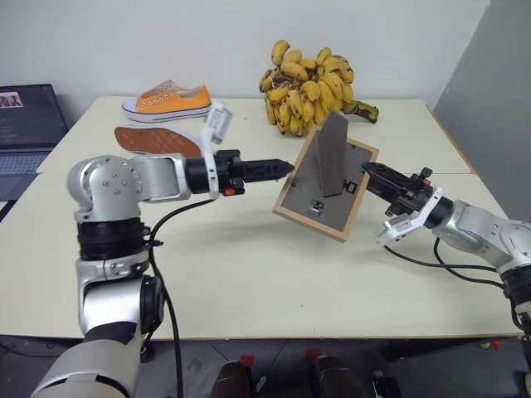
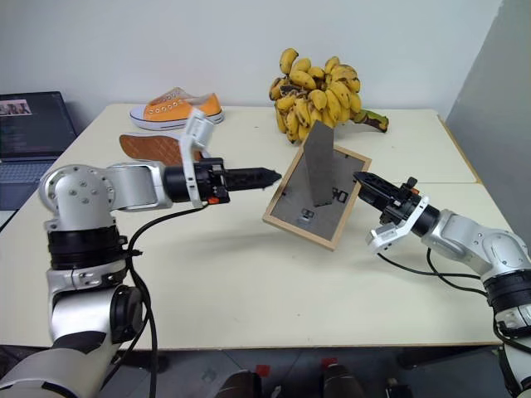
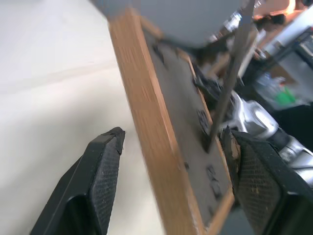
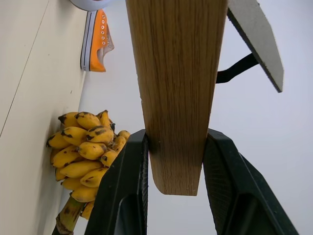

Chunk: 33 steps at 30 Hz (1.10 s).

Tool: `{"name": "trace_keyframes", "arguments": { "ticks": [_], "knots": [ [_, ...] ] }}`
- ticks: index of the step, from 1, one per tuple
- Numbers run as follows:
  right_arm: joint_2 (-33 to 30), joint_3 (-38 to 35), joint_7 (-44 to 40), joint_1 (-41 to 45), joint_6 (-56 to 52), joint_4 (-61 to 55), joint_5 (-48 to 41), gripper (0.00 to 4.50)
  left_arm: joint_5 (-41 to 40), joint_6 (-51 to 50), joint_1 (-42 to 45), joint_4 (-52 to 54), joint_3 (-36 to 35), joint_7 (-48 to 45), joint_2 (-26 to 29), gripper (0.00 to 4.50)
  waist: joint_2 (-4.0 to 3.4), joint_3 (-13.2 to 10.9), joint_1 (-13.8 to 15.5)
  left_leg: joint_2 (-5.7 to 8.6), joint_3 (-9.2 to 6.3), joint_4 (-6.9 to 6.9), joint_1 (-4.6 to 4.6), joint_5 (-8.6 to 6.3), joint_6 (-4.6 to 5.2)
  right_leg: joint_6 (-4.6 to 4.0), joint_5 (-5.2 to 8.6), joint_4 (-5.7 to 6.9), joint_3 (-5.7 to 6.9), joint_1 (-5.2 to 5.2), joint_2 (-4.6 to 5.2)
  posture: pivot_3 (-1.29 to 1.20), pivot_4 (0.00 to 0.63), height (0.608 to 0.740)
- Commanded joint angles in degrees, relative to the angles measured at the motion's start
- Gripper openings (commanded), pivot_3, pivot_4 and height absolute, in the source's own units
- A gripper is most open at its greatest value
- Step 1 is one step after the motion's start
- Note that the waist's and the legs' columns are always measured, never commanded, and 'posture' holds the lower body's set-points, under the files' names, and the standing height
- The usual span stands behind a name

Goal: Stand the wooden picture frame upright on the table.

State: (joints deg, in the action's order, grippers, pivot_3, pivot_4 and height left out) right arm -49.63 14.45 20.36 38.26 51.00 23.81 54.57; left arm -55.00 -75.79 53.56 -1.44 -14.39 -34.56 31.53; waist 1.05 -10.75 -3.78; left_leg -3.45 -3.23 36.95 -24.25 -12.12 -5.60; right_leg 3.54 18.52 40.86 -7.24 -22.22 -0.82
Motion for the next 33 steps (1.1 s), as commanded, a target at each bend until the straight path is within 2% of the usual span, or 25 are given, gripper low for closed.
{"name": "trace_keyframes", "arguments": {
  "ticks": [1, 4, 6, 10, 12, 19, 24, 33],
  "knots": [
    [3.91, 0.79, -8.22, 4.64, 3.35, 5.00, -12.80, 1.31, 0.38, 9.33, -4.37, 5.81, -9.73, -2.79, 6.22, 3.39, 0.04, -0.02, -0.86, -0.03, 0.08, -0.05, 0.08, -0.01, 0.01, 0.00, 0.00, -0.01, -0.06, 0.01, 0.00, 0.00, 0.150, 0.740],
    [8.84, 2.05, -21.56, 5.91, 1.40, 7.18, -28.16, 1.31, 2.35, 13.88, -11.48, 10.89, -9.87, -5.48, 9.65, 3.39, 0.07, -0.04, -1.49, -0.05, 0.16, -0.14, 0.35, -0.05, 0.07, -0.04, 0.02, -0.08, -0.12, 0.24, 0.00, 0.00, 0.150, 0.740],
    [12.66, 2.04, -31.72, 6.42, -3.93, 6.33, -38.97, 1.31, 3.42, 16.04, -14.59, 12.49, -9.56, -5.72, 10.67, 3.39, 0.14, -0.08, -1.39, -0.05, 0.06, -0.14, 0.46, -0.06, 0.08, -0.06, 0.04, -0.11, 0.00, 0.44, 0.01, 0.00, 0.150, 0.740],
    [22.30, 0.01, -52.16, 5.85, -26.88, -0.71, -62.70, 1.31, 5.09, 18.65, -21.19, 16.14, -9.57, -7.07, 13.11, 3.39, 0.22, -0.11, -1.13, -0.11, -0.17, -0.01, 0.47, -0.05, 0.08, -0.06, 0.03, -0.08, 0.18, 0.60, -0.01, 0.00, 0.150, 0.740],
    [24.45, -0.89, -58.11, 4.51, -35.66, -4.34, -69.43, 1.31, 5.26, 19.49, -23.63, 18.00, -9.78, -7.83, 14.31, 3.39, 0.21, -0.11, -0.94, -0.10, -0.32, -0.03, 0.46, -0.05, 0.07, -0.07, 0.04, -0.07, 0.31, 0.64, -0.01, 0.00, 0.150, 0.740],
    [28.28, -1.86, -68.92, -2.03, -53.38, -9.99, -79.79, 1.31, 2.27, 18.00, -30.13, 23.44, -12.87, -9.24, 18.90, 3.39, 0.20, -0.12, 0.43, -0.10, -0.52, -0.06, 0.42, -0.06, 0.08, -0.19, 0.12, -0.10, 0.50, 0.64, -0.06, 0.00, 0.150, 0.740],
    [31.24, -3.70, -69.32, -5.04, -59.82, -9.63, -81.44, 1.31, -0.56, 17.49, -34.05, 26.63, -15.18, -11.04, 22.06, 3.39, 0.16, -0.15, 0.43, -0.14, -0.45, -0.11, 0.39, -0.06, 0.08, -0.22, 0.15, -0.05, 0.45, 0.50, -0.10, 0.00, 0.150, 0.740],
    [36.05, -5.43, -68.23, -7.29, -64.58, -10.32, -80.92, 1.31, -3.14, 17.21, -33.05, 26.22, -14.58, -8.93, 23.56, 3.39, 0.17, -0.15, 0.35, -0.16, -0.40, -0.19, 0.38, -0.07, 0.07, -0.20, 0.16, -0.09, 0.41, 0.45, -0.13, 0.00, 0.150, 0.740]
  ]
}}
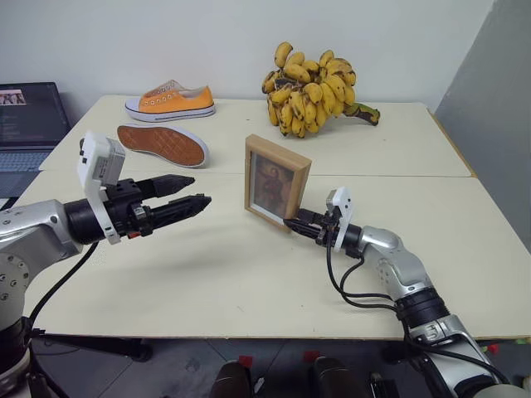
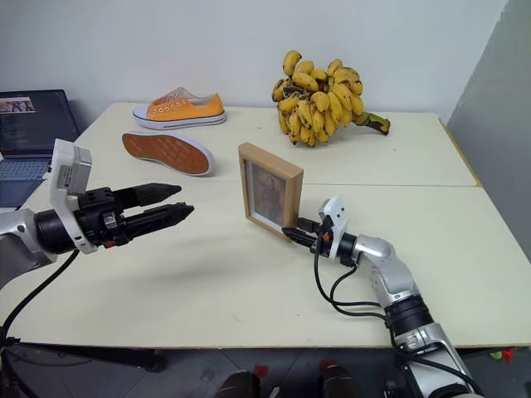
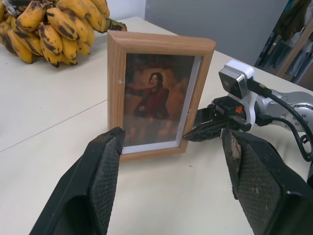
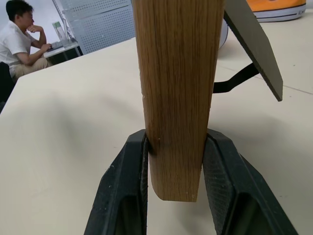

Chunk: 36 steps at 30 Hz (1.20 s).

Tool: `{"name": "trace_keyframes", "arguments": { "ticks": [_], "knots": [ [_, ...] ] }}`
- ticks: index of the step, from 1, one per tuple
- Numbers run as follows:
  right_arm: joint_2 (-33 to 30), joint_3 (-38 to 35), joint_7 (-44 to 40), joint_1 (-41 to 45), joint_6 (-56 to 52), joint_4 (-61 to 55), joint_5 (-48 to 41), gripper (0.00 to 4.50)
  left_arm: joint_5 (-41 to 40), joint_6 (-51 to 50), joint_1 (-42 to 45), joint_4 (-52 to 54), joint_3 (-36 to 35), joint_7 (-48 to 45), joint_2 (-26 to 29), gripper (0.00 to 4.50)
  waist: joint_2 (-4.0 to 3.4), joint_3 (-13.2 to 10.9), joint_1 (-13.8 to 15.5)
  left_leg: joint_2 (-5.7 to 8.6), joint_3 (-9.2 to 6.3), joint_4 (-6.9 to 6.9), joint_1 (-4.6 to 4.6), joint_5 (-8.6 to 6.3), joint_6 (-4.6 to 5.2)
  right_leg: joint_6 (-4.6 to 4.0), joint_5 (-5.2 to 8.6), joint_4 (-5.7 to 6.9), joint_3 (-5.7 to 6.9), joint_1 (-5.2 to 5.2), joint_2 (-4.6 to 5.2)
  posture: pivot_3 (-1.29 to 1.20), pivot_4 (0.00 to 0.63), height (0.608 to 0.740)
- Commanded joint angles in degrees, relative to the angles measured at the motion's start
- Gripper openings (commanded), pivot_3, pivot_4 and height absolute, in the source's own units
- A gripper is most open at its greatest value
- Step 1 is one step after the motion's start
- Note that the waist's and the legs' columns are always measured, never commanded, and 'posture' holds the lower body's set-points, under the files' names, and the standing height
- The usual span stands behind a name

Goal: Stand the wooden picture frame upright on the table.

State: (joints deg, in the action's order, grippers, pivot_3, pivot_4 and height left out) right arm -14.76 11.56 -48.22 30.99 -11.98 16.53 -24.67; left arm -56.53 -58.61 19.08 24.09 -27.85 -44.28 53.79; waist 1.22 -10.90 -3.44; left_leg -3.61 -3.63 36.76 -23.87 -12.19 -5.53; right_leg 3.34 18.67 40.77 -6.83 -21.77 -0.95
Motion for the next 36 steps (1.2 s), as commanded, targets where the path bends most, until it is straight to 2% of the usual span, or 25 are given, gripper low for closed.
{"name": "trace_keyframes", "arguments": {
  "ticks": [1, 7, 12, 24, 26, 27, 30, 31, 36],
  "knots": [
    [1.56, -2.89, 0.62, -0.15, -2.21, -3.07, -1.80, 1.31, -2.04, -0.15, 1.80, 0.57, -0.99, 1.08, 1.26, 3.39, 0.00, 0.00, 0.01, 0.00, 0.03, -0.01, 0.00, 0.00, 0.00, 0.00, 0.00, 0.00, -0.02, -0.01, 0.00, 0.00, 0.150, 0.740],
    [2.63, -3.89, 0.25, -1.82, -5.79, -4.74, -2.35, 1.31, -3.53, -0.52, 3.05, 0.68, 0.45, 1.75, 1.11, 3.39, 0.01, -0.01, -0.02, 0.00, 0.06, -0.04, 0.00, 0.00, 0.00, 0.01, 0.01, -0.01, -0.05, -0.04, 0.00, 0.00, 0.150, 0.740],
    [1.00, -2.87, -5.40, -2.82, -11.49, -8.23, -5.09, 1.31, -3.64, -0.28, 4.32, -0.32, 1.52, 1.82, 1.19, 3.39, 0.01, -0.02, 0.00, -0.01, 0.08, -0.09, -0.03, 0.00, -0.01, 0.01, 0.01, -0.03, -0.05, -0.09, 0.00, 0.00, 0.150, 0.740],
    [0.36, -2.26, -7.70, -4.68, -10.30, -5.93, -1.47, 1.31, -4.11, -0.37, 4.38, -0.46, 2.18, 0.86, 1.76, 3.39, 0.03, -0.02, -0.19, -0.02, 0.18, -0.11, -0.03, -0.01, -0.01, 0.10, 0.07, -0.04, -0.14, -0.18, -0.01, 0.00, 0.150, 0.740],
    [0.50, -2.31, -7.50, -4.84, -10.00, -5.52, -1.04, 1.92, -4.19, -0.36, 4.49, -0.55, 2.30, 0.82, 1.81, 3.40, 0.03, -0.02, -0.19, -0.02, 0.19, -0.12, -0.04, -0.01, -0.01, 0.15, 0.09, -0.04, -0.15, -0.19, -0.01, 0.00, 0.150, 0.740],
    [0.53, -2.24, -7.21, -4.94, -9.57, -5.37, -0.58, 1.98, -4.22, -0.36, 4.58, -0.59, 2.40, 0.83, 1.80, 3.40, 0.03, -0.02, -0.20, -0.02, 0.20, -0.12, -0.04, -0.01, -0.01, 0.15, 0.09, -0.04, -0.15, -0.19, -0.01, 0.00, 0.150, 0.740],
    [0.54, -1.98, -6.50, -5.03, -8.05, -5.15, 0.74, 2.83, -4.35, -0.40, 4.67, -0.57, 2.67, 0.93, 1.71, 3.40, 0.03, -0.02, -0.20, -0.02, 0.21, -0.13, -0.04, -0.01, -0.01, 0.17, 0.10, -0.04, -0.16, -0.21, -0.01, 0.00, 0.150, 0.740],
    [0.56, -2.02, -6.45, -5.06, -7.95, -5.16, 0.89, 2.98, -4.44, -0.42, 4.62, -0.46, 2.77, 1.02, 1.57, 3.40, 0.03, -0.02, -0.20, -0.02, 0.22, -0.13, -0.04, -0.01, -0.01, 0.17, 0.11, -0.04, -0.17, -0.21, -0.01, 0.00, 0.150, 0.740],
    [-0.85, -2.36, -6.44, -6.12, -7.64, -6.31, 2.17, 2.98, -4.54, 0.45, 3.75, 1.54, 4.31, 1.20, 0.25, 3.40, 0.03, -0.02, -0.19, -0.02, 0.23, -0.14, -0.04, -0.01, -0.01, 0.17, 0.11, -0.05, -0.19, -0.22, -0.01, 0.00, 0.150, 0.740]
  ]
}}
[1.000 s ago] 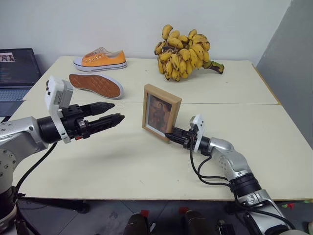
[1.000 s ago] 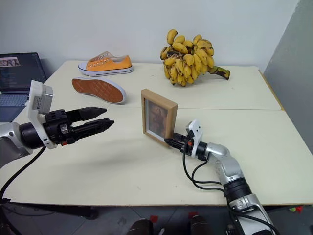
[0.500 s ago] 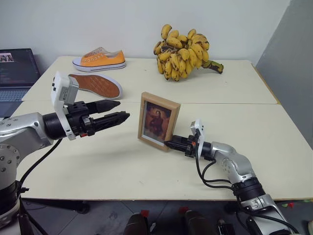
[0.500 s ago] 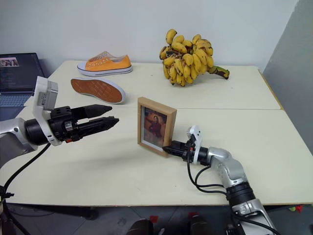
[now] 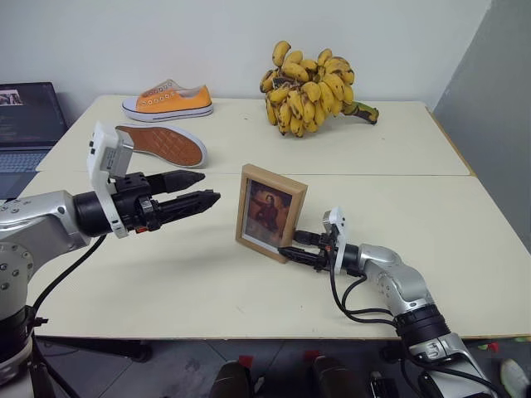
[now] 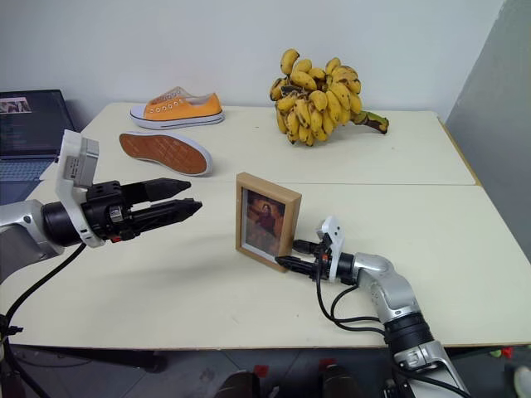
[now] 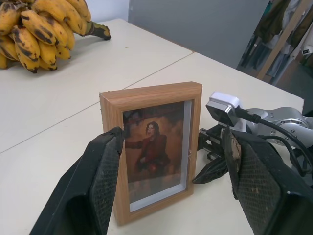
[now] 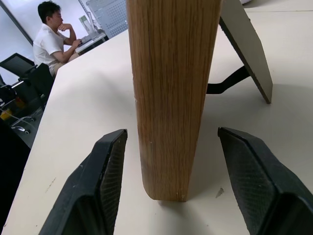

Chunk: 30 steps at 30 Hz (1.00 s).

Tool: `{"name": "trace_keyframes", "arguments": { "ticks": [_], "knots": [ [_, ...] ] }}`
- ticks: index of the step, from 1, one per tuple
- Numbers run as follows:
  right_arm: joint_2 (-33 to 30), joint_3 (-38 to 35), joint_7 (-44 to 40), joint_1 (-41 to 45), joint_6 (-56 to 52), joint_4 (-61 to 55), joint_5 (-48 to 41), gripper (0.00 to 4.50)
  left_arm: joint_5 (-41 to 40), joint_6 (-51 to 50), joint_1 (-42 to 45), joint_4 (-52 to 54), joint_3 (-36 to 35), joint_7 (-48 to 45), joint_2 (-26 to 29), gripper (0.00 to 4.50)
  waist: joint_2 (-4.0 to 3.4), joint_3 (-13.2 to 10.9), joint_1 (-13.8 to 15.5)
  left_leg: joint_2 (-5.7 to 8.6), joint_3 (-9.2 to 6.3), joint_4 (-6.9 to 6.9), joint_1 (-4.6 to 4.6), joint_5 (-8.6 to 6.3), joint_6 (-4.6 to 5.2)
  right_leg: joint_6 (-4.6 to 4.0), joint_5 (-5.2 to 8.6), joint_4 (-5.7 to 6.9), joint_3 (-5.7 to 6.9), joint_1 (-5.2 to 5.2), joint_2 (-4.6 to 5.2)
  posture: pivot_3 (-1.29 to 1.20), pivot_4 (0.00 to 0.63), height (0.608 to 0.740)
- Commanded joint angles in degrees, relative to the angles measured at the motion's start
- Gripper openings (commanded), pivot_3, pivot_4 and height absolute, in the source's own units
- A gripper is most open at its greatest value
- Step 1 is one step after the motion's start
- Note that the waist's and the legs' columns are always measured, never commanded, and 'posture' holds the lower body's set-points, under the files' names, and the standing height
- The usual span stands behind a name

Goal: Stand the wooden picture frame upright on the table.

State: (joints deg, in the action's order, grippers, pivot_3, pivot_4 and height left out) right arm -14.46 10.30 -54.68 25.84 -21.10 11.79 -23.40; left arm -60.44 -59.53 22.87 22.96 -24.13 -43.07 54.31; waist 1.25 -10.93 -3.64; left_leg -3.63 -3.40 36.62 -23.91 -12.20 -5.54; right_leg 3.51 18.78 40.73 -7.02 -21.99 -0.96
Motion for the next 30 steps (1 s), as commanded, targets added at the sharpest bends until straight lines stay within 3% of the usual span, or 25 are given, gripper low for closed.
{"name": "trace_keyframes", "arguments": {
  "ticks": [1, 4, 10, 17, 22, 30],
  "knots": [
    [-1.93, -1.27, 0.04, -1.48, 1.45, -2.19, 1.19, 2.98, -0.70, 1.64, -0.14, 3.02, 1.08, 0.03, -0.78, 3.40, 0.00, 0.00, 0.04, 0.00, 0.01, 0.00, 0.00, 0.00, 0.00, 0.00, 0.00, 0.00, -0.01, 0.00, 0.00, 0.00, 0.150, 0.740],
    [-4.77, -1.81, 0.30, -3.20, 2.13, -4.49, 2.57, 2.98, -0.38, 2.64, -0.17, 3.78, 2.46, -0.60, -1.75, 3.40, 0.01, 0.00, 0.30, 0.02, 0.04, -0.02, -0.01, 0.00, 0.00, 0.00, 0.00, -0.06, -0.02, 0.00, 0.02, 0.00, 0.150, 0.740],
    [-18.77, -8.08, -1.03, -12.49, -2.21, -19.86, 0.96, 2.98, 0.07, 4.54, 1.67, -0.27, 4.57, -8.86, 0.11, 3.40, 0.00, -0.04, 0.42, 0.01, 0.08, -0.10, -0.07, 0.00, 0.00, 0.06, 0.03, -0.24, -0.06, -0.02, 0.02, 0.00, 0.150, 0.740],
    [-33.14, -21.60, -2.47, -20.04, -12.22, -39.05, -8.68, 2.98, 6.42, 9.81, 4.75, -5.12, 9.34, -18.40, 3.79, 3.40, -0.03, -0.06, 0.02, -0.03, 0.20, -0.52, -0.03, 0.00, 0.01, 0.08, 0.03, -0.68, -0.15, -0.02, 0.01, 0.00, 0.150, 0.740],
    [-35.44, -28.98, 3.10, -15.89, -21.88, -43.40, -17.72, 2.98, 8.99, 12.21, 5.46, -5.91, 11.36, -23.36, 4.94, 3.40, 0.01, -0.08, 0.03, -0.04, 0.22, -0.55, -0.05, 0.00, 0.01, 0.02, 0.00, -0.78, -0.15, 0.01, 0.02, 0.00, 0.150, 0.740],
    [-35.64, -30.35, 7.95, -15.19, -27.04, -47.43, -22.91, 2.98, 11.89, 11.49, 6.25, -6.54, 14.00, -20.84, 2.77, 3.40, 0.03, -0.09, 0.37, -0.03, 0.22, -0.56, -0.10, -0.01, 0.02, 0.02, 0.00, -0.82, -0.14, -0.01, 0.03, 0.00, 0.150, 0.740]
  ]
}}
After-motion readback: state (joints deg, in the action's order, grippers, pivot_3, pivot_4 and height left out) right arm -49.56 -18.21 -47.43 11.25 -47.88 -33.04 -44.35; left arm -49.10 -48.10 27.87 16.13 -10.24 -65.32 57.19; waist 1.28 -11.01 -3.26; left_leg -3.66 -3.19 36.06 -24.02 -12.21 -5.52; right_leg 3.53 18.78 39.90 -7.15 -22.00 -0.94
